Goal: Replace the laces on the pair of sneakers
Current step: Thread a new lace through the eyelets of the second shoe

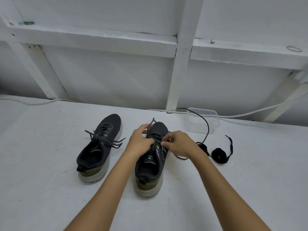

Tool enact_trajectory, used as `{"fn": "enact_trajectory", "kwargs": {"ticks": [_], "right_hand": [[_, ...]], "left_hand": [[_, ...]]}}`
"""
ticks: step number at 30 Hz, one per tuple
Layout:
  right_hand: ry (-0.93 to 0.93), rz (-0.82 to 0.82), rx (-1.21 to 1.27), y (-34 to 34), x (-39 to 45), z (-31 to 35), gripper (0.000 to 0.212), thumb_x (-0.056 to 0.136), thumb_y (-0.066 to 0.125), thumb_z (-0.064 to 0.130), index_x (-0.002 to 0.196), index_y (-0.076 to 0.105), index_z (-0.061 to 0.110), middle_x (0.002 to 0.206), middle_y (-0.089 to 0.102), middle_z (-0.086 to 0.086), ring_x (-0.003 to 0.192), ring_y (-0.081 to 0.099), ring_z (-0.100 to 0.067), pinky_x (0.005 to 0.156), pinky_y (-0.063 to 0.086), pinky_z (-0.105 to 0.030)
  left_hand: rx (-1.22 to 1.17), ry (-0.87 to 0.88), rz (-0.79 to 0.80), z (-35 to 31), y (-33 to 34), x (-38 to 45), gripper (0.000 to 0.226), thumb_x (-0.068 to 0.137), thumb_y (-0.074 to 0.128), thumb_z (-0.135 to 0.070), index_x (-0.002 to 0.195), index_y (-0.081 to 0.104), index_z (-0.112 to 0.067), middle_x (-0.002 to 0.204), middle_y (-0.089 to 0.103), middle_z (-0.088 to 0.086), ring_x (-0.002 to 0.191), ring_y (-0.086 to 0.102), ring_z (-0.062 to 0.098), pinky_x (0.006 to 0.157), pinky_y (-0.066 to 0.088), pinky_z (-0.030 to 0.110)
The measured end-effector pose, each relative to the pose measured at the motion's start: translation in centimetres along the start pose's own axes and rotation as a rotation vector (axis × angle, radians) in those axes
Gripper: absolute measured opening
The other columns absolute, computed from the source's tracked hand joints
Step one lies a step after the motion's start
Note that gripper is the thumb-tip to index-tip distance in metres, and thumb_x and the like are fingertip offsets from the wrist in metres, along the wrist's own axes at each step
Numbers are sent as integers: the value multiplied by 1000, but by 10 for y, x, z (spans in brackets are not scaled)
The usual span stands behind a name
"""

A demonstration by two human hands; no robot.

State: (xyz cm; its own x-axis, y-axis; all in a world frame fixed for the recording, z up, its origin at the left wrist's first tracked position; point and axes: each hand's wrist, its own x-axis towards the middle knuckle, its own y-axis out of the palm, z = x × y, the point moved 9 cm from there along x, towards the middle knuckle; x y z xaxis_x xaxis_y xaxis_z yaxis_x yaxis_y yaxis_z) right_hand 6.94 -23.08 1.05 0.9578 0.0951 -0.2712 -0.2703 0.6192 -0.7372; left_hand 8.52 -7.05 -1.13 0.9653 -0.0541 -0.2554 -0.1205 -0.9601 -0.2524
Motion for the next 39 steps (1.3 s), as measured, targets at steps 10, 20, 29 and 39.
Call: {"fn": "enact_trajectory", "kwargs": {"ticks": [10,20,29,39], "right_hand": [[-17,8,7,11,0,-1,11,99,61,27,92,65,20,81,62,8,74,56,-8,58,36,-16],[9,35,165,13,-2,-8,14,104,46,34,96,52,24,100,70,-3,92,71,-23,84,59,-48],[20,-7,184,11,0,-10,12,103,49,29,96,56,22,95,72,1,88,71,-18,77,58,-37],[-47,-37,139,7,-2,-3,16,99,61,30,89,72,23,81,71,5,78,64,-12,68,50,-25]], "left_hand": [[-152,50,-31,-31,-4,42,36,94,55,2,115,63,-26,104,70,-1,84,62,6,60,44,9],[24,172,-302,3,-42,27,51,95,43,6,136,58,-20,124,46,-8,103,54,-3,97,51,32],[513,-189,-207,21,-40,11,60,98,55,-33,153,36,-18,150,30,17,119,53,36,89,42,35],[371,-166,-84,18,-1,-23,56,80,71,-55,119,57,-18,115,62,-3,113,58,19,89,47,32]]}}
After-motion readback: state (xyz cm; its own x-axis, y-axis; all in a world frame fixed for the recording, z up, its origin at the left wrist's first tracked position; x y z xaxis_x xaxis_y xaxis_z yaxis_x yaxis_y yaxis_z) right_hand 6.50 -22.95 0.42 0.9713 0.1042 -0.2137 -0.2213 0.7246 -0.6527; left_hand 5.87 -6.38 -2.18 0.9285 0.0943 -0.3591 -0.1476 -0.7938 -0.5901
